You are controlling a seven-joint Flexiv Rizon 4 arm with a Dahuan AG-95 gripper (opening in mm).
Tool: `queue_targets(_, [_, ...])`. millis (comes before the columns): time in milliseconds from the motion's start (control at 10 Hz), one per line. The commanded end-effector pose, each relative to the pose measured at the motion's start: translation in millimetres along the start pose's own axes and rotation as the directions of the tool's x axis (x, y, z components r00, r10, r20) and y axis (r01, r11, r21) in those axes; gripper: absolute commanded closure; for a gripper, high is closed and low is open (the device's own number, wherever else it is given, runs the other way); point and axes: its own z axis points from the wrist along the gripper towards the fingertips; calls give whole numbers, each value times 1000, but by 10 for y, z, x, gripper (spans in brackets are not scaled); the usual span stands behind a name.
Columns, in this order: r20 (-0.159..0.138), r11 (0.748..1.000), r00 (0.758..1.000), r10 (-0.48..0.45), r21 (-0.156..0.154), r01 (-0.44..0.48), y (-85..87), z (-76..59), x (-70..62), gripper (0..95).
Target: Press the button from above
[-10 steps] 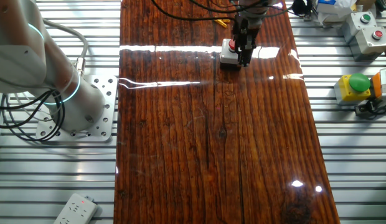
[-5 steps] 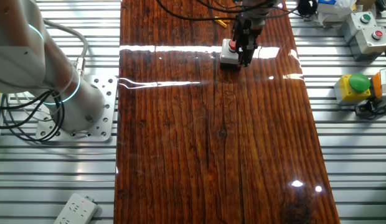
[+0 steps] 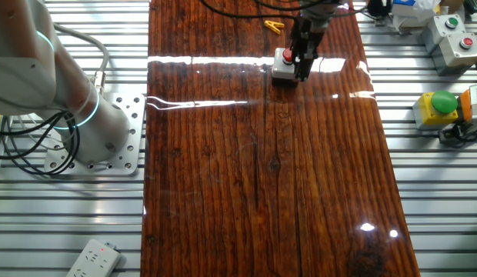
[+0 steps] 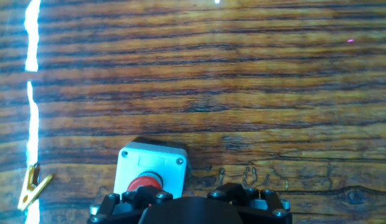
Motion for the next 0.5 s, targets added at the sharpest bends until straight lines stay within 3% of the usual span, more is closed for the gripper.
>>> queue_targets(100, [13, 1000, 1000, 27, -2, -27, 7, 5, -21, 380])
queue_targets(500, [83, 997, 994, 73, -9, -73, 7, 5, -21, 380])
